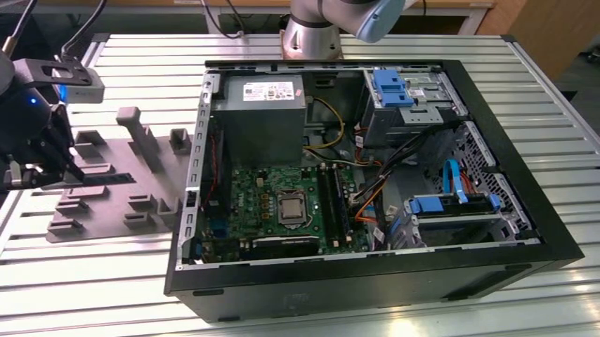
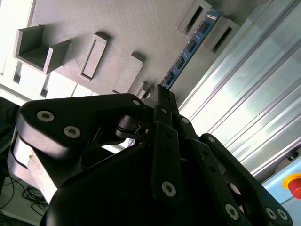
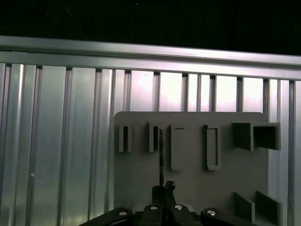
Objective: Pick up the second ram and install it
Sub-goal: 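Pick up the second ram and move it above second insertion slot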
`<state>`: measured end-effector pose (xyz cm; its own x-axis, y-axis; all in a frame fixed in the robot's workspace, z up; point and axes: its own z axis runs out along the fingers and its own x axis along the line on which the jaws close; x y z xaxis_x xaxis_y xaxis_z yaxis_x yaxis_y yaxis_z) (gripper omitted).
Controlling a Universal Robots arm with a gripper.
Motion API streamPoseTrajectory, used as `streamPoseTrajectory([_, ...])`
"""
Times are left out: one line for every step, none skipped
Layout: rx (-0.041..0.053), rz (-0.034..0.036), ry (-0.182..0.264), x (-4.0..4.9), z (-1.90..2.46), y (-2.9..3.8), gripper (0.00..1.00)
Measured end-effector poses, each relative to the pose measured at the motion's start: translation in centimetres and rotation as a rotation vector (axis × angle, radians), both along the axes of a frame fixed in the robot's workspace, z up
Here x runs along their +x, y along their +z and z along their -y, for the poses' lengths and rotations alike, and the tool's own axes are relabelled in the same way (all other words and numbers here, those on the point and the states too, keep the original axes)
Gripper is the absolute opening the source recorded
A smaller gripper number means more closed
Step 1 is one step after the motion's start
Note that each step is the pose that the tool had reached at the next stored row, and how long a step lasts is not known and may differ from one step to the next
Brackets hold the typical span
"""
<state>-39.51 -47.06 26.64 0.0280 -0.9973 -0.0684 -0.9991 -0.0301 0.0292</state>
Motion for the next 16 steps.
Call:
streamPoseTrajectory([0.0, 0.0, 0.0, 0.0, 0.0, 0.09, 0.11])
streamPoseTrajectory([-0.0001, -0.0001, 0.0, 0.0, 0.0, 0.18, 0.11])
streamPoseTrajectory([-0.0001, -0.0001, 0.0, 0.0, 0.0, 0.27, 0.11])
streamPoseTrajectory([0.0, -0.0001, 0.0, 0.0, 0.0, 0.35, 0.11])
streamPoseTrajectory([-0.0001, -0.0001, 0.0, 0.0, 0.0, 0.45, 0.11])
streamPoseTrajectory([-0.0001, -0.0001, 0.0, 0.0, 0.0, 0.55, 0.11])
streamPoseTrajectory([-0.0001, -0.0001, 0.0, 0.0, 0.0, 0.64, 0.11])
streamPoseTrajectory([-0.0001, -0.0001, 0.0, 0.0, 0.0, 0.73, 0.11])
streamPoseTrajectory([0.0, -0.0001, 0.0, 0.0, 0.0, 0.8, 0.11])
streamPoseTrajectory([0.0, 0.0, 0.0, 0.0, 0.0, 0.89, 0.11])
streamPoseTrajectory([0.0, 0.0, 0.0, 0.0, 0.0, 0.96, 0.11])
streamPoseTrajectory([0.0, 0.0, 0.0, 0.0, 0.0, 1.06, 0.11])
streamPoseTrajectory([0.0, 0.0, 0.0, 0.0, 0.0, 1.15, 0.11])
streamPoseTrajectory([0.0, -0.0001, 0.0, 0.0, 0.0, 1.24, 0.11])
streamPoseTrajectory([-0.0001, -0.0001, 0.0, 0.0, 0.0, 1.32, 0.11])
streamPoseTrajectory([0.0, 0.0, 0.0, 0.0, 0.0, 1.39, 0.11])
